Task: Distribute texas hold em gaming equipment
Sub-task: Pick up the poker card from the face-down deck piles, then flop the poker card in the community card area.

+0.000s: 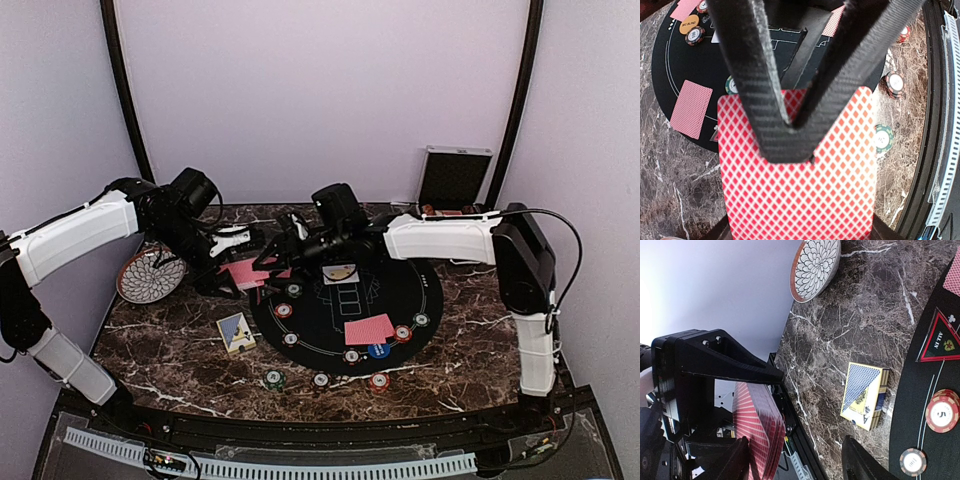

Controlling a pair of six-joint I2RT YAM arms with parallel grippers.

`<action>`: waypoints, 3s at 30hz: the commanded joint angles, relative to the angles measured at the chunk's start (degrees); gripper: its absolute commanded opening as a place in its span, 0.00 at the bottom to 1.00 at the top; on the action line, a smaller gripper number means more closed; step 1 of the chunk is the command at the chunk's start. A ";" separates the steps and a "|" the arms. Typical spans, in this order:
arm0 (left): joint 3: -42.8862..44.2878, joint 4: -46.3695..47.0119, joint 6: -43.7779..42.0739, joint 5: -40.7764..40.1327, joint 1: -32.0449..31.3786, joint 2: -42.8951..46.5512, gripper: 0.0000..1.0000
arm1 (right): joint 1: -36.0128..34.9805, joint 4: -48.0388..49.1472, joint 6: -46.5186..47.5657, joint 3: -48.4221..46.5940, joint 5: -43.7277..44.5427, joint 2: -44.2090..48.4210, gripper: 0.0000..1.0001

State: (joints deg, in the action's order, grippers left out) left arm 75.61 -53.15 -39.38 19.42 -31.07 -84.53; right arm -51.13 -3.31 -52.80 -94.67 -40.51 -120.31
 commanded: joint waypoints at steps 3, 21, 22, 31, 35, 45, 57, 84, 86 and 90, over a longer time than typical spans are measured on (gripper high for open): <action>0.34 0.94 -0.28 1.18 0.04 1.89 0.00 | 0.68 1.17 -1.73 1.81 -1.23 4.02 0.57; -0.21 1.03 -0.27 0.85 0.05 1.94 0.00 | 0.64 7.95 -6.82 4.40 -4.53 5.79 0.31; -0.21 1.07 -0.26 0.81 0.04 1.97 0.00 | 0.68 7.97 -6.84 4.41 -4.57 5.79 0.29; -0.34 1.09 -0.35 0.85 0.05 1.76 0.00 | 0.69 5.76 -5.79 4.15 -4.71 6.44 0.20; -0.51 1.07 -0.26 0.82 0.05 1.80 0.00 | 0.69 5.12 -5.48 4.19 -4.87 7.12 0.19; -0.53 1.35 -0.13 0.77 0.04 1.58 0.00 | 0.69 5.23 -5.85 5.38 -5.52 8.24 0.17; -0.34 1.28 -0.22 0.79 0.04 1.49 0.00 | 0.40 11.79 -10.49 7.58 -7.27 6.89 0.06; -2.27 1.68 -0.69 -2.69 0.05 1.49 0.00 | 11.67 -47.12 26.76 -2.74 28.71 15.67 0.00; -2.32 1.71 -0.70 -2.64 0.06 1.36 0.00 | 11.55 -51.45 28.82 -5.40 37.90 14.54 0.00; -2.23 1.76 -0.54 -2.16 0.05 1.22 0.00 | 10.48 -57.23 30.26 -10.00 55.71 11.41 0.00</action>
State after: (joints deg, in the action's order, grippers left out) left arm 73.76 -51.24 -39.62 16.67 -31.09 -84.51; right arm -39.48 -48.99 -28.38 -100.57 -8.03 -105.67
